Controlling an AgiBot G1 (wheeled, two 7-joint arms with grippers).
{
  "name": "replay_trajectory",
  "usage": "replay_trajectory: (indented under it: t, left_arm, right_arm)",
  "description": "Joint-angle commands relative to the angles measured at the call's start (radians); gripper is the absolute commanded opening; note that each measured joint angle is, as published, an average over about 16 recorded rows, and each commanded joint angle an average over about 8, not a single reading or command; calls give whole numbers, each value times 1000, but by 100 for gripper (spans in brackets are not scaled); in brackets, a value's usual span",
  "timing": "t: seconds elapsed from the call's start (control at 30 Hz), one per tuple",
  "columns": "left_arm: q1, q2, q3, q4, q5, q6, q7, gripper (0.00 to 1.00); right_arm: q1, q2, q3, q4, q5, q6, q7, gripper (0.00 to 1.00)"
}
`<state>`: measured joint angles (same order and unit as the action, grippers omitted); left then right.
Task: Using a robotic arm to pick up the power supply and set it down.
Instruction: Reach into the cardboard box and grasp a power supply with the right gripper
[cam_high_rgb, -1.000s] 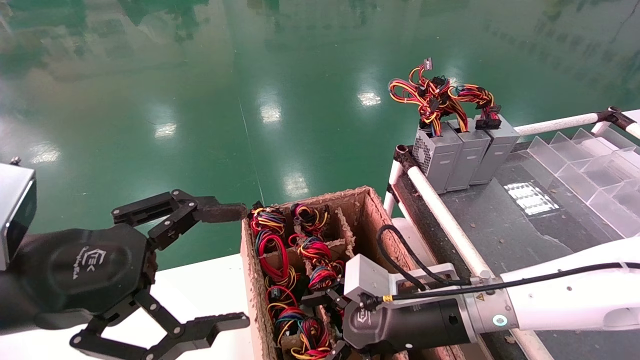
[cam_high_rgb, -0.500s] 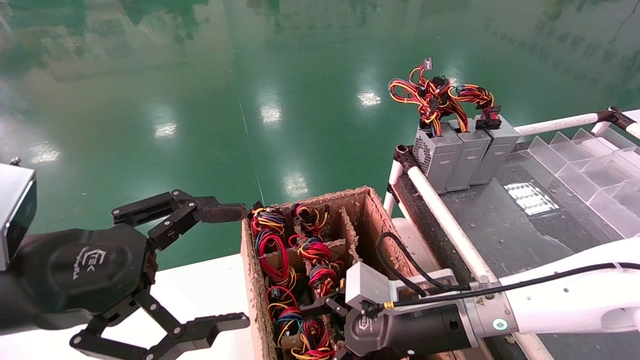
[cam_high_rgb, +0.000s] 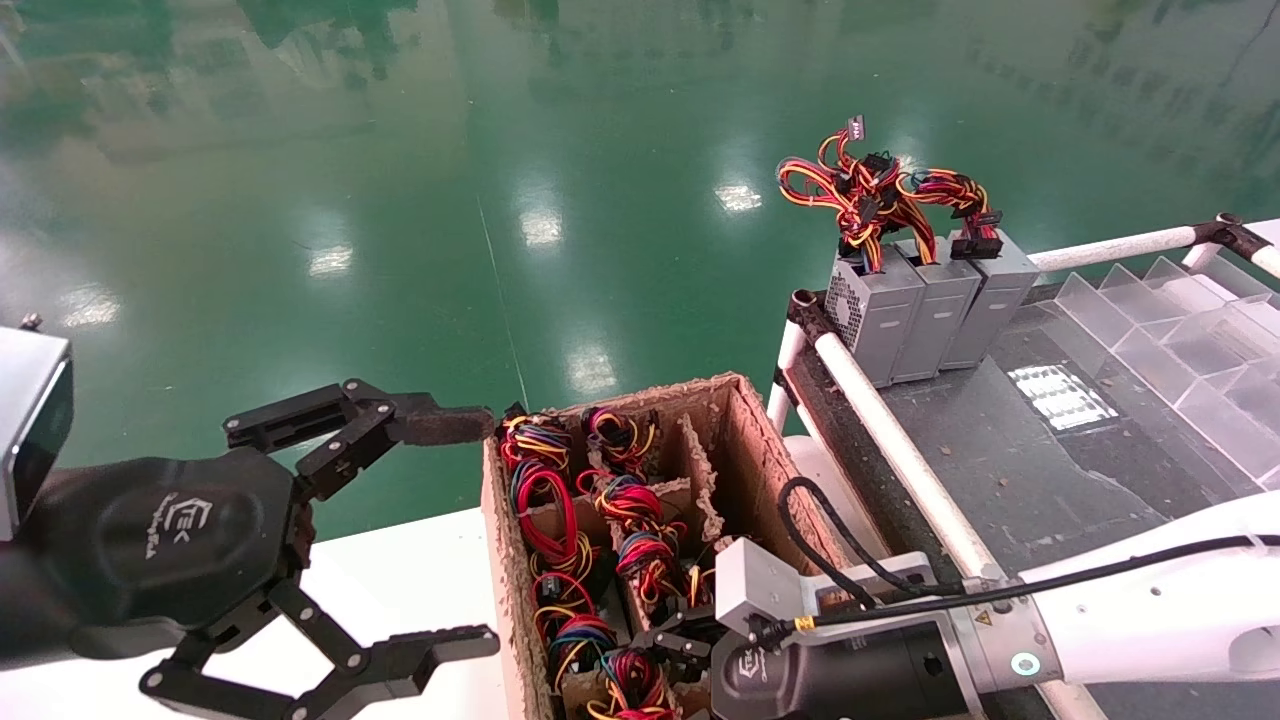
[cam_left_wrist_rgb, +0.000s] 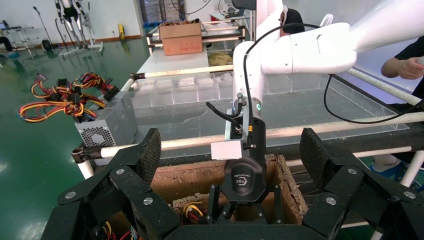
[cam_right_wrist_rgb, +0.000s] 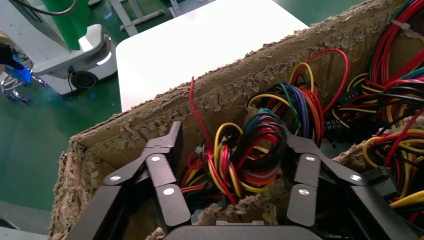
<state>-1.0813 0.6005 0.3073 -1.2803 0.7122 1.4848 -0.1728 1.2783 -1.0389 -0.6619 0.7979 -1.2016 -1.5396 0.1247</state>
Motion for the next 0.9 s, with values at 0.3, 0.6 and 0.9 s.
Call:
replay_trajectory:
  t: [0.3,0.6,0.9]
  left_arm:
    - [0,0,0,0,0,0,0,100]
    - [0,0,1,0,-1,0,0,100]
    - [0,0,1,0,-1,-1,1,100]
  right_arm:
    - [1,8,-7,0,27,-24,-4,0]
    - [-20,44,-26,41,50,-23,-1,0]
    - [-27,89,-20,76,125,-32,1,0]
